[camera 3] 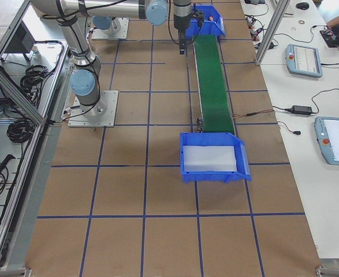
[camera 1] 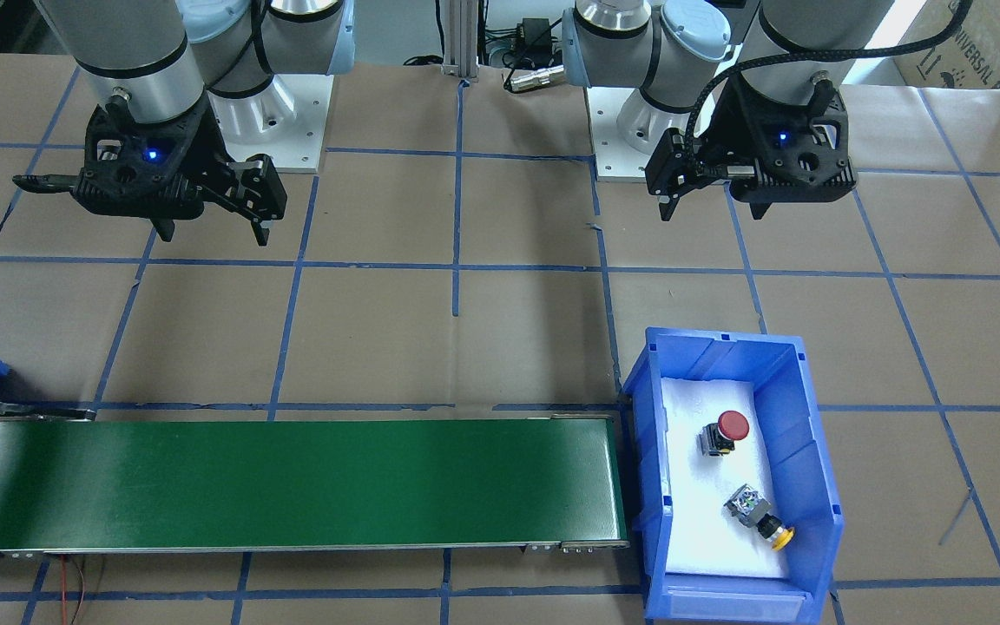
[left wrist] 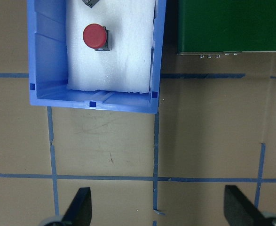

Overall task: Transport two buttons from left to right
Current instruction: 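Lower the left gripper into the blue bin toward the red button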

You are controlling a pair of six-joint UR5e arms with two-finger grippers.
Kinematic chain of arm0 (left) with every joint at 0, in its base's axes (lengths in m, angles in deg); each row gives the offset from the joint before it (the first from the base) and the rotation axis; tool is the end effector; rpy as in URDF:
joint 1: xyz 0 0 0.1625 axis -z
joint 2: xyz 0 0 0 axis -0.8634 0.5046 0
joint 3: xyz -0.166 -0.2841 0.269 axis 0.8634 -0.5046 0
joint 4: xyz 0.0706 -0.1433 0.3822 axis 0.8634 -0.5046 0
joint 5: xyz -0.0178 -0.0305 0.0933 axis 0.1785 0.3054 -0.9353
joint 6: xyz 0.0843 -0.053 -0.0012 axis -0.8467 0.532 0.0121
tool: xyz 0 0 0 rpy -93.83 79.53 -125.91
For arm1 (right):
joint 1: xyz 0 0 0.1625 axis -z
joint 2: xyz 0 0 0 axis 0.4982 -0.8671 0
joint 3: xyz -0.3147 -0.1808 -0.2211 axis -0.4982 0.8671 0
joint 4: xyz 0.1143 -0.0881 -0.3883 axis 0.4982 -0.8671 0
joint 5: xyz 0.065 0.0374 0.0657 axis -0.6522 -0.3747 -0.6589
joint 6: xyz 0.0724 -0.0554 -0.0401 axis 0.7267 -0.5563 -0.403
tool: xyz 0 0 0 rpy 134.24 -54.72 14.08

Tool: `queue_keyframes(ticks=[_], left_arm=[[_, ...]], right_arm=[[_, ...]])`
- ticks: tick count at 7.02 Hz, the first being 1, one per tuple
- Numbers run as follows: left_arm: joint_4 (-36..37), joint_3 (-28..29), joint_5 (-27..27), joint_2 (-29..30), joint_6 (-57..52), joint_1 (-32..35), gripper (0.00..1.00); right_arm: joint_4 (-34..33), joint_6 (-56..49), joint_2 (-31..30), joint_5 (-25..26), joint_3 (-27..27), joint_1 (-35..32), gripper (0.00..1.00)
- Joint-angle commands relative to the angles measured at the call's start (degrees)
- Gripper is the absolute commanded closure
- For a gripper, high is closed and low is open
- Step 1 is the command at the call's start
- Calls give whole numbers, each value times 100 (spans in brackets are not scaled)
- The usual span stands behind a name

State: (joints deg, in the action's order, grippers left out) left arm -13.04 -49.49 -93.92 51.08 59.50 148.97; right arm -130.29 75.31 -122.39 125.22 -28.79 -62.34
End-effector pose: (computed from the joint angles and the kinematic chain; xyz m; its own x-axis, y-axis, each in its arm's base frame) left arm -0.1237 -0.4907 0.4996 -0.9992 -0.0223 -0.0346 -0.0241 0.9985 0.0500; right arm 0.1471 -0.4822 0.4620 -0.9989 0.0051 0.0473 0.0028 0.9988 -0.0485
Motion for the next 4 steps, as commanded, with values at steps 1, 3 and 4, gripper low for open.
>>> queue_keyframes(ticks=[1,3,4], left_arm=[[29,-108,20,52,-4,-85,1],[291,4,28,463,-13,-94,0],[667,66,55,753,-22,-216,0]], right_arm=[[-5,0,-1,-10,0,3,0],[4,0,-1,-10,0,3,0],[4,0,-1,-10,0,3,0]])
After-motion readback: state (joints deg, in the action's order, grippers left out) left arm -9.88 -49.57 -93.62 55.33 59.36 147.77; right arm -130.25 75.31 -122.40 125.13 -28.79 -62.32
